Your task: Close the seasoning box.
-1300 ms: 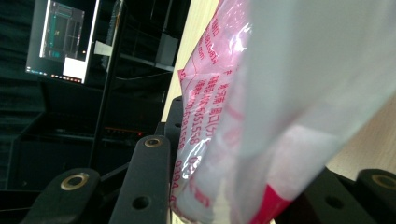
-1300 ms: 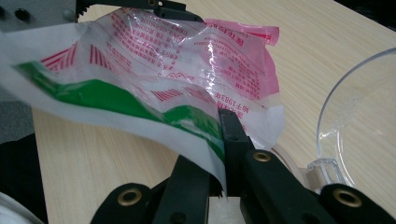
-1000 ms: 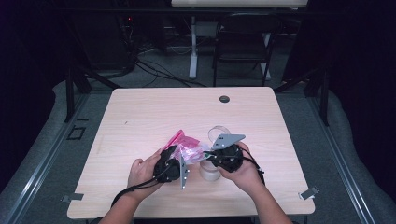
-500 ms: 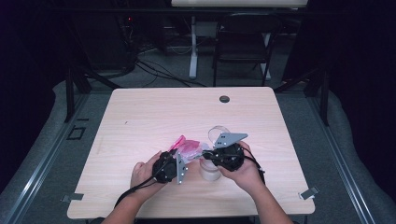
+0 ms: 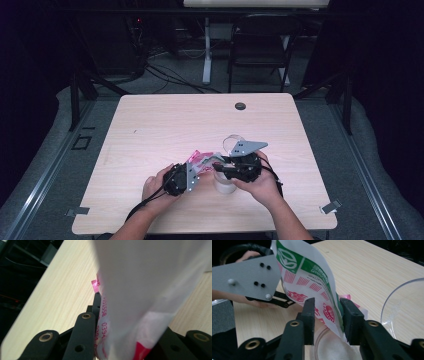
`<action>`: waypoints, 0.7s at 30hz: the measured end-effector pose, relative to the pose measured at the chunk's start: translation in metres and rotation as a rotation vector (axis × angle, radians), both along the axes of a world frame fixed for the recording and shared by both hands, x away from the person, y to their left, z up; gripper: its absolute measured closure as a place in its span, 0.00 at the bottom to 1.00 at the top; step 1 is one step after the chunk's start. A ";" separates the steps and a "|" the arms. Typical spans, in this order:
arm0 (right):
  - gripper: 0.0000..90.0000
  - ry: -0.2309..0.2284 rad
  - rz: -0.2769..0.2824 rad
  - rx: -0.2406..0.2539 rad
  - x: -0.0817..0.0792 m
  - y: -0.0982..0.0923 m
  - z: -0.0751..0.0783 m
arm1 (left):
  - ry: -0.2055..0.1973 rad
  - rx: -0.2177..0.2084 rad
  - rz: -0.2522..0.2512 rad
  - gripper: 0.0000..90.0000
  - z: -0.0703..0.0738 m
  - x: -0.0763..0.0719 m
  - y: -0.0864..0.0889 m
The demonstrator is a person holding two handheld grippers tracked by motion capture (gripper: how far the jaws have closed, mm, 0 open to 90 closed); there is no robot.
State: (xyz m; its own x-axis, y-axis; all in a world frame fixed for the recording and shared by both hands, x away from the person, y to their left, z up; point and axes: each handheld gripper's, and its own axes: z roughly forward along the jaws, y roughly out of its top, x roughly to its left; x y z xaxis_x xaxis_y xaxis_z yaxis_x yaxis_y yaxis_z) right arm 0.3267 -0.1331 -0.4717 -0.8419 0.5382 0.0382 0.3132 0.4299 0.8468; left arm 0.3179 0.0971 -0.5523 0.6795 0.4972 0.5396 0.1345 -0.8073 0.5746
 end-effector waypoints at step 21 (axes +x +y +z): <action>0.54 -0.020 -0.068 0.123 0.005 -0.016 0.007 | 0.196 -0.220 0.033 0.86 -0.007 0.021 0.018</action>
State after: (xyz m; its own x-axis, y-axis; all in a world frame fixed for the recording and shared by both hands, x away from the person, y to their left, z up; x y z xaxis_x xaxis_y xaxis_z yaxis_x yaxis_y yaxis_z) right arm 0.3313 -0.1491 -0.4649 -0.8048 0.5866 0.0907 0.3205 0.3008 0.8982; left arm 0.3385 0.1156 -0.5594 0.7413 0.6115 0.2765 0.2845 -0.6595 0.6958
